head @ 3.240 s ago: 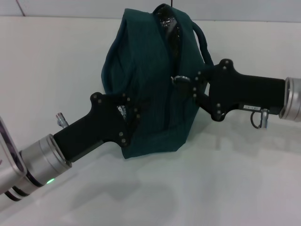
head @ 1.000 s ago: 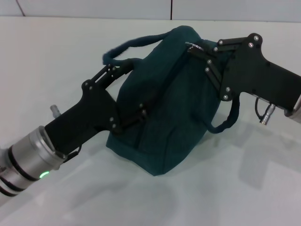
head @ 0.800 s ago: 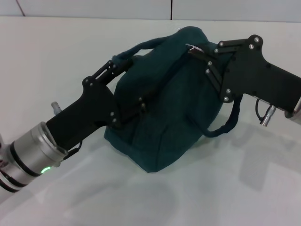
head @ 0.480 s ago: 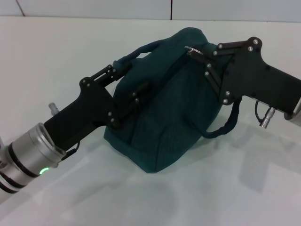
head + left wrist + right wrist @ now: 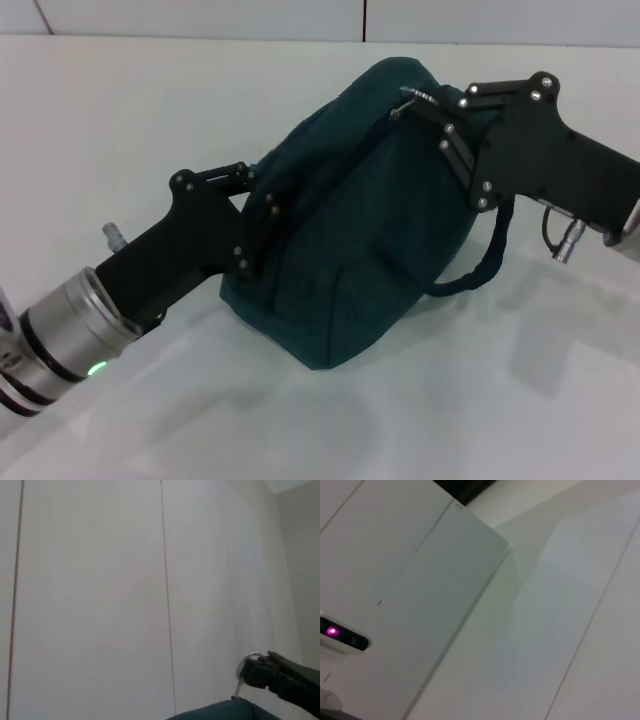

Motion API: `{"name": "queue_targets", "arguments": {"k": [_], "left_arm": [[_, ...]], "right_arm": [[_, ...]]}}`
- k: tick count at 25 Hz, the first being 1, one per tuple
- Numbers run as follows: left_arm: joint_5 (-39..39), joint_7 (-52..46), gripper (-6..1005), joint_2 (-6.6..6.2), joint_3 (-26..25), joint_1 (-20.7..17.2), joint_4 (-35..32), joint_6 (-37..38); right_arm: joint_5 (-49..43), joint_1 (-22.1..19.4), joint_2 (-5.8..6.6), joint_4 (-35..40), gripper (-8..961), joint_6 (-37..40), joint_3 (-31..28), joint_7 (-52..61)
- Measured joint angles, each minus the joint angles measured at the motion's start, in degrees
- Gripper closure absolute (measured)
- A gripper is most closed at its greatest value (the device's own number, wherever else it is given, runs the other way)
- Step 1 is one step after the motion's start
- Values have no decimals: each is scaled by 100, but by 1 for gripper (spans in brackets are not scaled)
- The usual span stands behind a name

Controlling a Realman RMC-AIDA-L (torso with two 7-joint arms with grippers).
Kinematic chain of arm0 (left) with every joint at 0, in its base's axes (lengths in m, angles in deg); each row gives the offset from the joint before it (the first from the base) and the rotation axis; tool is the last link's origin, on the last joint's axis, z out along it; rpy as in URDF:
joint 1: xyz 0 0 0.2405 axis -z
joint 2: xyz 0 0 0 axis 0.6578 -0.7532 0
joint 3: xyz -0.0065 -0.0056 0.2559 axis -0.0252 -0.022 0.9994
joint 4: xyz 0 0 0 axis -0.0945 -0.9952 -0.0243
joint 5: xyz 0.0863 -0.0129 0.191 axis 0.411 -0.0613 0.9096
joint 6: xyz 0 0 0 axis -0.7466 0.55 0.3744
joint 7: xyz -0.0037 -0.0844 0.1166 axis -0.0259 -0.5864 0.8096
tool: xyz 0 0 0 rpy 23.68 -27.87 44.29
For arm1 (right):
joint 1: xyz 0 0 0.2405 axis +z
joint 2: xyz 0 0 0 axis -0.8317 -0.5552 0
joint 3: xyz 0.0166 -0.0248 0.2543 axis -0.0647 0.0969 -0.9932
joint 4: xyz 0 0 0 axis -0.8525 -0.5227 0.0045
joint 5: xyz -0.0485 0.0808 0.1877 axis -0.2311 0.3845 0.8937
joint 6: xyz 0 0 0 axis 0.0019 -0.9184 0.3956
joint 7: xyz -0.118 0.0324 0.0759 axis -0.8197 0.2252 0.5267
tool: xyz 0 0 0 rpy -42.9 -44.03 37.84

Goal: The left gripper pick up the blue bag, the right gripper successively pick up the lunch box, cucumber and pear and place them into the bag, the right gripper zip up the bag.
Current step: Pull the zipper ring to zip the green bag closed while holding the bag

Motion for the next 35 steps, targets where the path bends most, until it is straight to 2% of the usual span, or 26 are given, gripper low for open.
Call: {"name": "queue_targets", "arguments": {"k": [2,7,17,35], "left_arm": [[11,52,856,1,1,-1,0,0],[38,174,935,-10,7,-2,0,0],[86,504,934,-33,26,-52,0,2],[183,706,938,-41,-17,-108,-38,-27]], "right_arm": [[13,41,0,-65,941,1,1,105],[16,57,13,-89,941,7,-1,368],[13,105,70,-92,941,-27,-114,1127],[-11,59,142,-475,941,130,-763,2177]]}}
